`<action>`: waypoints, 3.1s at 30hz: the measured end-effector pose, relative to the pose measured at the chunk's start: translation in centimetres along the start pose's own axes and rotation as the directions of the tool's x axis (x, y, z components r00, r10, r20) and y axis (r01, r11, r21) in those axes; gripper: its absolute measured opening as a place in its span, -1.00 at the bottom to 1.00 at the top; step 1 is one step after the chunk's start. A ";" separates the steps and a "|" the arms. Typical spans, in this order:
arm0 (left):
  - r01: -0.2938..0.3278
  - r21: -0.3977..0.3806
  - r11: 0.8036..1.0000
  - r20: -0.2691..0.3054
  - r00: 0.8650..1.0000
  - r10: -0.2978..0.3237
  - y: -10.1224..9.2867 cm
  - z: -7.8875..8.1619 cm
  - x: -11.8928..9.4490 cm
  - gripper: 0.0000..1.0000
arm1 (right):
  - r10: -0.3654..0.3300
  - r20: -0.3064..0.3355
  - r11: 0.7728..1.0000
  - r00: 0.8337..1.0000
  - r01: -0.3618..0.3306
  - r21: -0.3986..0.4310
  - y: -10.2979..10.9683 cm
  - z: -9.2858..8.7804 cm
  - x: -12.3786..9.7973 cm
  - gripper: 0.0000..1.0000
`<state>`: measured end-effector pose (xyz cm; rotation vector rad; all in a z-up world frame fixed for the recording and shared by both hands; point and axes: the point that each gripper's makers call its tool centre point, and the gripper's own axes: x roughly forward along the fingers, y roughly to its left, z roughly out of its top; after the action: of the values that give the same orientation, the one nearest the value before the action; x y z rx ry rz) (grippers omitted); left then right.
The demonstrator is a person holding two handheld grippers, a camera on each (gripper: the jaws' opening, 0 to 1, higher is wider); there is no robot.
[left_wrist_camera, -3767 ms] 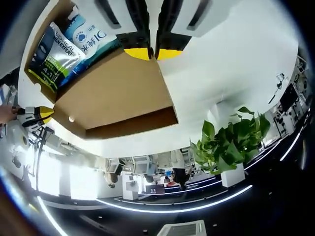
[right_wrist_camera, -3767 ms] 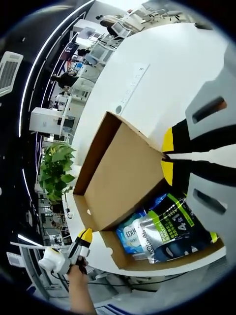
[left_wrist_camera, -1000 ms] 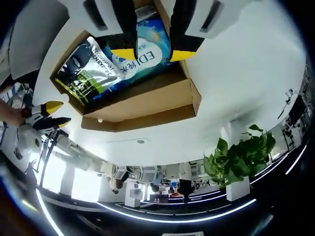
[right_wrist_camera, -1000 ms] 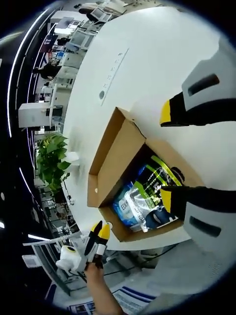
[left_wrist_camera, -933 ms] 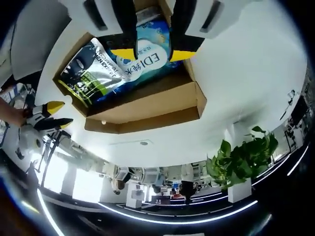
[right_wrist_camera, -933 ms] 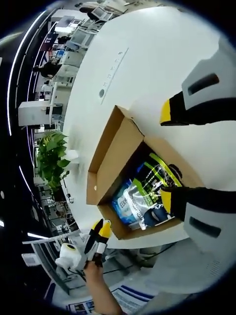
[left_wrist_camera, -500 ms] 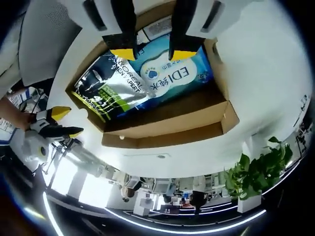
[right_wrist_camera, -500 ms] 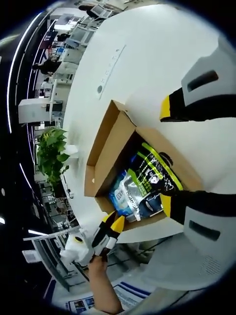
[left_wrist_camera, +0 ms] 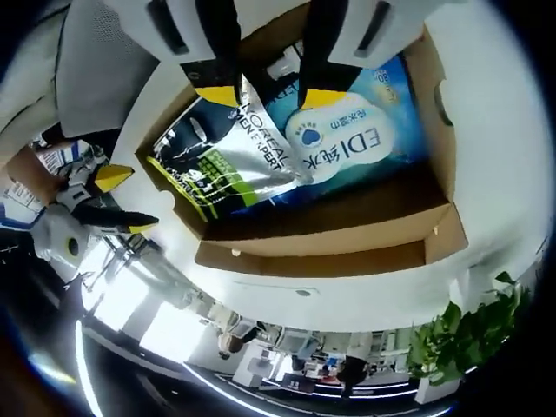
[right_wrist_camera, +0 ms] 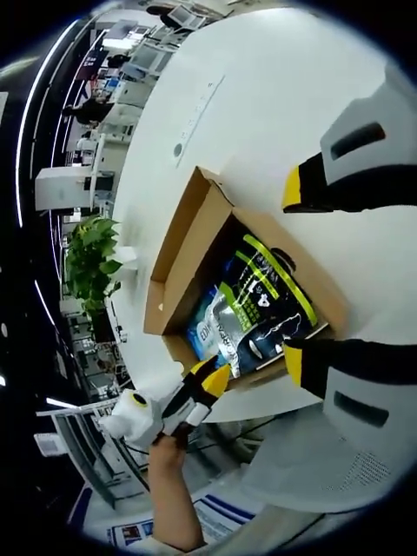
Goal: Operate the shoe box by opening the lid, removing the specified soft item, and placing it in the target area until the item is outside and the box remains undamaged.
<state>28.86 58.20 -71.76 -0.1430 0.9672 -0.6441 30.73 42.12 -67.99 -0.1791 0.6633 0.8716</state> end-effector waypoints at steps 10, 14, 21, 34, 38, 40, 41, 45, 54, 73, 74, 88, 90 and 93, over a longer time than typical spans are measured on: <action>0.044 -0.059 0.997 -0.035 0.998 -0.046 -0.5 -0.3 1.4 -0.65 | 0.008 0.006 1.000 1.000 -0.008 0.002 0.7 0.3 0.5 0.10; 0.075 -0.128 0.989 -0.016 0.997 -0.078 -0.8 0.0 1.6 -0.76 | 0.015 0.003 1.000 1.000 -0.015 0.001 1.0 0.2 0.8 0.10; 0.084 -0.103 0.991 -0.020 0.996 -0.086 -1.1 0.0 1.3 -0.96 | 0.030 -0.003 1.000 1.000 -0.030 -0.001 1.4 0.2 1.2 0.09; 0.046 -0.058 0.997 -0.035 0.998 -0.048 -0.3 -0.5 -0.1 -0.99 | 0.072 -0.036 0.997 0.997 -0.072 -0.019 2.7 0.3 3.1 0.02; 0.039 -0.051 0.998 -0.027 0.999 -0.040 0.2 -0.5 -0.7 -0.99 | 0.087 -0.044 0.996 0.995 -0.087 0.002 2.9 0.4 3.8 -0.02; 0.035 -0.048 0.998 -0.023 0.999 -0.036 0.3 -0.5 -1.0 -0.99 | 0.097 -0.050 0.995 0.994 -0.097 0.010 3.1 0.4 4.2 -0.03; 0.032 -0.043 0.999 -0.020 0.999 -0.033 0.4 -0.4 -1.0 -0.99 | 0.101 -0.055 0.995 0.993 -0.101 0.010 3.2 0.4 4.5 -0.05; 0.020 -0.025 0.999 -0.021 1.000 -0.020 0.8 -0.4 -1.2 -0.99 | 0.107 -0.072 0.994 0.992 -0.108 -0.006 3.3 0.3 5.3 -0.14; 0.019 0.020 1.000 0.000 1.000 -0.019 1.6 -0.3 -1.7 -0.99 | 0.124 -0.117 0.992 0.985 -0.127 -0.014 3.5 -0.1 7.4 -0.15; 0.041 0.120 0.992 0.061 0.997 -0.049 1.8 0.0 -2.1 -0.99 | 0.127 -0.133 0.991 0.983 -0.121 0.054 2.9 0.4 9.1 -0.39; 0.041 0.121 0.992 0.060 0.997 -0.048 1.8 -0.1 -2.1 -0.99 | 0.128 -0.131 0.991 0.983 -0.121 0.057 2.9 0.5 9.1 -0.40; 0.015 0.130 0.991 0.054 0.998 -0.022 2.0 -0.5 -2.1 -1.00 | 0.118 -0.054 0.991 0.992 -0.114 0.070 2.9 1.9 7.9 -0.72; 0.024 0.121 0.992 0.063 0.998 -0.032 1.7 -0.3 -2.1 -1.00 | 0.111 -0.032 0.994 0.993 -0.110 0.016 2.8 2.4 7.9 -0.89; 0.021 0.121 0.992 0.066 0.997 -0.029 1.5 -0.1 -2.0 -1.00 | 0.090 -0.024 0.996 0.996 -0.091 -0.012 2.8 2.7 7.7 -0.96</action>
<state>28.64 60.62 -70.95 -0.0695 0.8601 -0.7143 33.39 50.05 -70.22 -0.1724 0.6923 0.9624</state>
